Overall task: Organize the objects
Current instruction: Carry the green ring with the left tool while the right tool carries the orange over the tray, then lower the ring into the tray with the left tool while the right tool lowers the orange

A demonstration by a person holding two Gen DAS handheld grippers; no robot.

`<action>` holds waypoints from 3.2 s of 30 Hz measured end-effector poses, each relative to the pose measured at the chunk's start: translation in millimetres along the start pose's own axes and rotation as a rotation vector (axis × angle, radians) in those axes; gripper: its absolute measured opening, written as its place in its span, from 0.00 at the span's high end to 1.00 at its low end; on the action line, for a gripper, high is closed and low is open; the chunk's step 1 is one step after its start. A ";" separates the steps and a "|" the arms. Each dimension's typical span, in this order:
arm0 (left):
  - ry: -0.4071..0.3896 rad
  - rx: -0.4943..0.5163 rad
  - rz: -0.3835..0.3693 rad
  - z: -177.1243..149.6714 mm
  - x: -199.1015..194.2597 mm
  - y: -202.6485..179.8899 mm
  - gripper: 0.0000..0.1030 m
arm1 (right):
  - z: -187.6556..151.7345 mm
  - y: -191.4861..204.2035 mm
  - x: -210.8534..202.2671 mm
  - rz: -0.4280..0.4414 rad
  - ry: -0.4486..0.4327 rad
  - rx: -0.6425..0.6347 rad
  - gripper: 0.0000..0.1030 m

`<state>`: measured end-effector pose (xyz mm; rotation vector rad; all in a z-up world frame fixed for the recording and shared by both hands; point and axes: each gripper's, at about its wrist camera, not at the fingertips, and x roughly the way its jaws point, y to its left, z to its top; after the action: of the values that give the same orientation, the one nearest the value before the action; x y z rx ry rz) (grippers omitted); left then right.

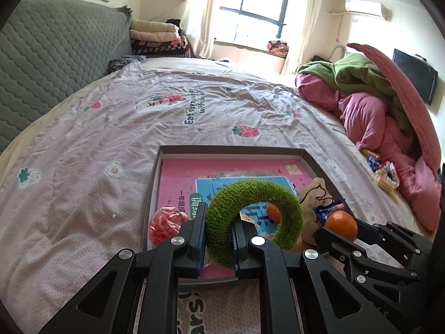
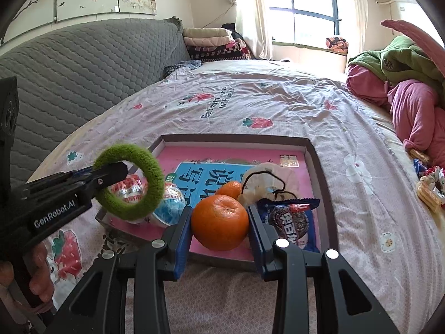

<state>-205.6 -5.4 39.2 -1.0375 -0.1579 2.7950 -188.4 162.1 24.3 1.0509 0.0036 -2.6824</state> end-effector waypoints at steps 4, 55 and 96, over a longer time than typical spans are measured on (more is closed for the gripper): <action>-0.001 0.021 0.012 -4.9 6.2 -1.5 0.86 | -3.6 0.0 8.9 -0.001 0.018 -0.002 0.63; -0.064 0.237 0.084 -45.2 30.2 -29.3 0.84 | -21.0 -11.4 41.0 -0.016 0.065 0.023 0.62; 0.068 0.113 0.014 -45.4 36.4 -16.8 0.84 | -19.5 -7.0 25.8 -0.044 0.063 0.010 0.53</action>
<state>-201.2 19.8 -15.7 -1.1079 0.0152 2.7408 -195.2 164.6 -7.9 1.1515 0.0263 -2.6898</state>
